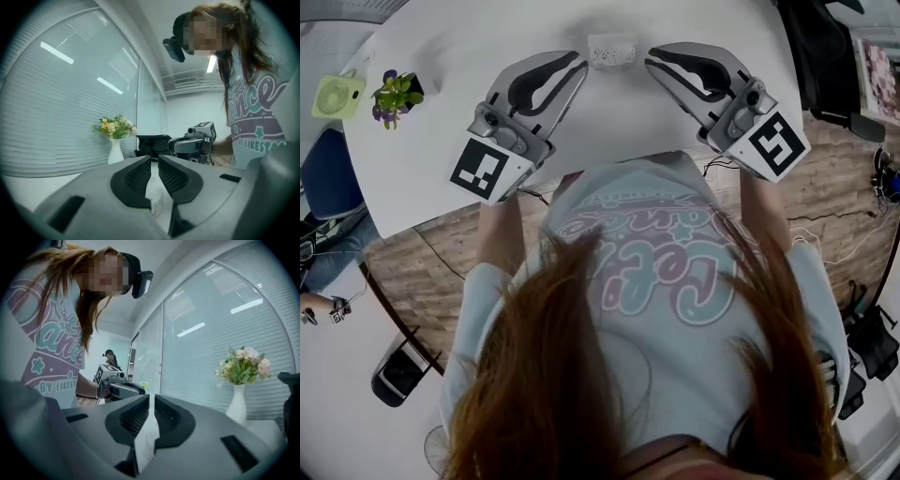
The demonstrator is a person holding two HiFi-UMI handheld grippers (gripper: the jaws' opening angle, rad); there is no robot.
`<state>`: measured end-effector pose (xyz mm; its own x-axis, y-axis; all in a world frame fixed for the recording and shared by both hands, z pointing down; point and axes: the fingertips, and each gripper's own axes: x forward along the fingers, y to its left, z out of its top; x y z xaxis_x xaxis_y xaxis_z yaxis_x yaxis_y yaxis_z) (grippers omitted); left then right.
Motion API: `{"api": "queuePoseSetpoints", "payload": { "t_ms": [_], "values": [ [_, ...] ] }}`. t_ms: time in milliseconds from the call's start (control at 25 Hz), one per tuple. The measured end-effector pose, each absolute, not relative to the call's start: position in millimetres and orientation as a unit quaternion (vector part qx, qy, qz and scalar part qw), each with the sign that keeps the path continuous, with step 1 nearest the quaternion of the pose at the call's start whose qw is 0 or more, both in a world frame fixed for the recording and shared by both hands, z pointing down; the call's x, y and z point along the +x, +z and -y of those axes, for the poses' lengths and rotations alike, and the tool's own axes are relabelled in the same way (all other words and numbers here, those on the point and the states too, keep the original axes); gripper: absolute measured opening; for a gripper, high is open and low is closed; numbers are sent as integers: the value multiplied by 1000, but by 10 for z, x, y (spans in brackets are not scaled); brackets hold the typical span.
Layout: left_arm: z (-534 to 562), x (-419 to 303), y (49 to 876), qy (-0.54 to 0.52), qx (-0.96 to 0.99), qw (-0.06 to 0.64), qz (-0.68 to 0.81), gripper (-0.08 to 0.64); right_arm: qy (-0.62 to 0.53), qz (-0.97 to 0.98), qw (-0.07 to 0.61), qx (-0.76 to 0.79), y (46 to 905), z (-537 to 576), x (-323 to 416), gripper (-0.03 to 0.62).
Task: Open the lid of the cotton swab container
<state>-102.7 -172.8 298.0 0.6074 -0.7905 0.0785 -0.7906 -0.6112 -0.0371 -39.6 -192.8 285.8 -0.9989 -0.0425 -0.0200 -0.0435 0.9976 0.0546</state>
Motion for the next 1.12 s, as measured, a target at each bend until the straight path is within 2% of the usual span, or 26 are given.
{"api": "queuePoseSetpoints", "payload": {
  "t_ms": [280, 1120],
  "values": [
    [1704, -951, 2994, 68, 899, -12, 433, 15, 23, -999, 14, -27, 2858, 1937, -368, 6],
    [1700, -898, 3017, 74, 899, -15, 432, 8, 42, -997, 5, -57, 2881, 1978, -350, 5]
  ]
}}
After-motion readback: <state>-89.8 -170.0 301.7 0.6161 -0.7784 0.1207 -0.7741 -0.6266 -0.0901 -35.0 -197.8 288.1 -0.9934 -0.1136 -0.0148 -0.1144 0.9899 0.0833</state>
